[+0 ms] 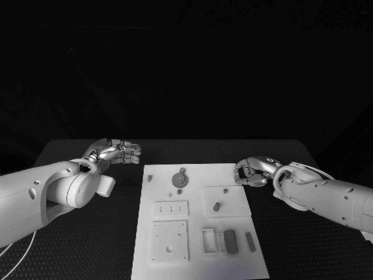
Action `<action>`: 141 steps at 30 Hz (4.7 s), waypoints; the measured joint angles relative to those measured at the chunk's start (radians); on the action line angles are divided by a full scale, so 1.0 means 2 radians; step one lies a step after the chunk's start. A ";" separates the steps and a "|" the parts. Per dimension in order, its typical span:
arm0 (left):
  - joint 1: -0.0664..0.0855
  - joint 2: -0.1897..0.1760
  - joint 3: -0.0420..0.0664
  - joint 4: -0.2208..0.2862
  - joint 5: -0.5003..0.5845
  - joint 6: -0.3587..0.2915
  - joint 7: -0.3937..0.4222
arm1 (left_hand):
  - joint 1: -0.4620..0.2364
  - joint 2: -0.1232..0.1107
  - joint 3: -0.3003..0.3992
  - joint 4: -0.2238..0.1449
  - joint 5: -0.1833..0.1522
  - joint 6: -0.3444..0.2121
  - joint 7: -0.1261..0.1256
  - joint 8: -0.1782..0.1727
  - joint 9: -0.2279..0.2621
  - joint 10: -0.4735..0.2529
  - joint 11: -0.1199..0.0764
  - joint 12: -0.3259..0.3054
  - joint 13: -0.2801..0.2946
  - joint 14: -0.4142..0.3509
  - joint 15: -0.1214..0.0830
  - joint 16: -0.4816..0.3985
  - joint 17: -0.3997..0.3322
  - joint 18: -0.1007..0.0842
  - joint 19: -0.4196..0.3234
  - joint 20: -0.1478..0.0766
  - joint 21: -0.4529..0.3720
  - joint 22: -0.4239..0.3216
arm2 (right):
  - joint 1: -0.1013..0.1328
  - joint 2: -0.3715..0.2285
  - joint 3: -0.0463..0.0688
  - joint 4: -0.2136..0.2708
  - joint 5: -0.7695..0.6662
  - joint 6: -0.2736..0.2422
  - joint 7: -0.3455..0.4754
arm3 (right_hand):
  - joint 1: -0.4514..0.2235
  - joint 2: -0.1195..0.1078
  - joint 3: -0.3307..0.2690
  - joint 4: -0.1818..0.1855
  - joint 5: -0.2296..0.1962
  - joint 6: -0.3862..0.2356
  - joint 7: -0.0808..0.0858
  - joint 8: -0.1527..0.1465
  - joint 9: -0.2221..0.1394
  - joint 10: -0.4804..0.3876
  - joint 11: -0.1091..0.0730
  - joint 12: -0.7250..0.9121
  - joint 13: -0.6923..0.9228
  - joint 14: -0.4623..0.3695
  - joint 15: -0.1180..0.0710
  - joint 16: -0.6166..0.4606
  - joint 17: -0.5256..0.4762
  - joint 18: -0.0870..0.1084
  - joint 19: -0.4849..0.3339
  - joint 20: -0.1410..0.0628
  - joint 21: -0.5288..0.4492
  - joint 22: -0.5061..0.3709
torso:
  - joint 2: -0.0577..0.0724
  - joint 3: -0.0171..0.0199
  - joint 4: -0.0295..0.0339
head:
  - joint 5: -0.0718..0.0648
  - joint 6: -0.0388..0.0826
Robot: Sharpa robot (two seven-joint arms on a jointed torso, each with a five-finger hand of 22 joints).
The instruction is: Assemble the parts on the task board
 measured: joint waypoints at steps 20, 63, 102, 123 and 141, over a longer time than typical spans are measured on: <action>0.000 -0.001 0.000 0.001 0.000 0.002 -0.001 | 0.000 0.000 0.000 0.000 0.000 0.000 0.000 0.000 0.000 0.000 0.000 0.000 0.000 0.000 0.000 0.000 0.000 0.000 0.000 0.000 0.000 0.000 | 0.000 0.005 0.000 -0.005 -0.002 0.000 -0.003 | 0.003 0.003 0.000 -0.009 0.000 0.001 -0.001 0.008 0.006 0.000 0.000 0.000 -0.002 0.002 -0.002 0.002 -0.001 0.000 0.000 0.000 0.002 0.000 | 0.000 -0.0006 0.0002 | -0.002 -0.002; 0.000 -0.004 0.000 0.003 0.000 0.002 -0.001 | 0.000 0.000 0.000 0.000 0.000 0.000 0.000 0.000 0.000 0.000 0.000 -0.002 0.001 0.000 0.000 -0.002 0.001 0.000 0.000 0.000 0.000 0.001 | -0.005 0.011 0.000 -0.012 -0.016 0.002 -0.008 | -0.001 0.032 -0.001 -0.017 0.000 0.018 -0.018 0.029 0.026 0.018 -0.018 0.004 -0.005 0.019 -0.022 0.011 0.011 0.004 0.009 -0.009 0.008 0.000 | 0.000 -0.0006 0.0000 | 0.000 -0.010; 0.002 0.018 0.000 0.012 -0.055 0.056 -0.109 | -0.062 0.002 -0.023 0.039 0.000 0.037 -0.019 0.014 0.004 0.045 -0.021 0.014 0.020 0.027 -0.013 0.008 0.027 -0.004 0.012 -0.012 0.002 0.013 | 0.056 0.010 0.014 0.133 -0.053 0.004 -0.096 | -0.001 0.042 0.003 -0.035 0.000 0.045 -0.034 0.029 0.022 0.018 -0.032 0.008 -0.004 0.037 -0.028 0.013 0.026 0.008 0.018 -0.014 0.012 0.000 | -0.005 -0.0023 -0.0041 | 0.005 0.005; 0.001 0.064 0.000 0.025 -0.074 0.057 -0.160 | -0.072 0.001 -0.027 0.048 0.000 0.029 -0.012 0.003 -0.004 0.049 -0.024 0.016 0.034 0.029 -0.014 0.010 0.044 -0.007 0.014 -0.014 0.004 0.021 | 0.063 0.056 0.014 0.208 -0.094 0.013 -0.159 | -0.001 0.042 0.004 -0.037 0.000 0.047 -0.035 0.029 0.022 0.022 -0.032 0.010 -0.004 0.040 -0.030 0.015 0.029 0.007 0.020 -0.016 0.013 0.000 | -0.019 -0.0083 -0.0016 | 0.030 0.011; 0.001 0.068 0.000 0.028 -0.059 0.072 -0.159 | -0.072 0.001 -0.026 0.049 0.000 0.030 -0.012 0.003 -0.004 0.049 -0.024 0.016 0.038 0.029 -0.014 0.010 0.047 -0.007 0.014 -0.014 0.004 0.022 | 0.063 0.073 0.014 0.209 -0.104 0.015 -0.163 | -0.001 0.042 0.003 -0.038 0.000 0.048 -0.035 0.029 0.022 0.022 -0.032 0.010 -0.004 0.040 -0.029 0.015 0.029 0.007 0.020 -0.016 0.013 0.000 | -0.018 -0.0075 -0.0014 | 0.029 0.004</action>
